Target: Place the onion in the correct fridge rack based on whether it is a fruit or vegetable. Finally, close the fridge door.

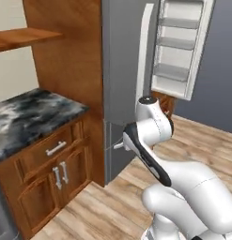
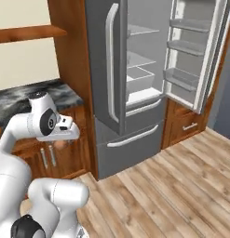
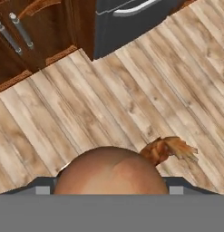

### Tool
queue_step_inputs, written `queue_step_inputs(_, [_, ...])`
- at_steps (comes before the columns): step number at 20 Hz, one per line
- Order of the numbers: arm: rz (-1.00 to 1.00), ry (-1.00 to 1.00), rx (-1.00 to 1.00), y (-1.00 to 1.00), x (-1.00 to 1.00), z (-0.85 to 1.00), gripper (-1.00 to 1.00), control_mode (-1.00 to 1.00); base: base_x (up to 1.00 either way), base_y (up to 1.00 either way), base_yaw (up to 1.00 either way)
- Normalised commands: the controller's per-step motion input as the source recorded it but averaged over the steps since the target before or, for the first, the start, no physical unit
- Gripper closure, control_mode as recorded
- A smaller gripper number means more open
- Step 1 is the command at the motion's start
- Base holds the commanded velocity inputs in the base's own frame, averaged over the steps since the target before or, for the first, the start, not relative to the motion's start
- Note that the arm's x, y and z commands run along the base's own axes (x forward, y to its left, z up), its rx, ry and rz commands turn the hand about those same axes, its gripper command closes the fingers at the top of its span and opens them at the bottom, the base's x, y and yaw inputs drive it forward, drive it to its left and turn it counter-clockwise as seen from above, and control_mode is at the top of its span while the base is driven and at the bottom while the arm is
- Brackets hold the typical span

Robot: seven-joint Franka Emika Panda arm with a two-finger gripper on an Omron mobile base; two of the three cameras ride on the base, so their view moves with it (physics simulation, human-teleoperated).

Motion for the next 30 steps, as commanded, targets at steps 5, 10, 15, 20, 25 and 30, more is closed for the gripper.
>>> queue_step_inputs(5, [0.0, 0.0, 0.0, 0.0, 0.0, 0.0, 1.0, 1.0, -0.03, -0.01, -0.84])
queue_step_inputs(10, [0.0, 0.0, 0.0, 0.0, 0.0, 0.0, 1.0, 1.0, 0.22, -0.42, -0.67])
queue_step_inputs(15, [0.0, 0.0, 0.0, 0.0, 0.0, 0.0, 1.0, 1.0, 0.67, -0.66, -0.34])
queue_step_inputs(20, [0.0, 0.0, 0.0, 0.0, 0.0, 0.0, 1.0, 1.0, 0.99, -0.28, 0.04])
queue_step_inputs(25, [0.0, 0.0, 0.0, 0.0, 0.0, 0.0, 1.0, 1.0, 0.98, 0.0, 0.33])
queue_step_inputs(30, [0.0, 0.0, 0.0, 0.0, 0.0, 0.0, 1.0, 1.0, 0.95, 0.0, 0.43])
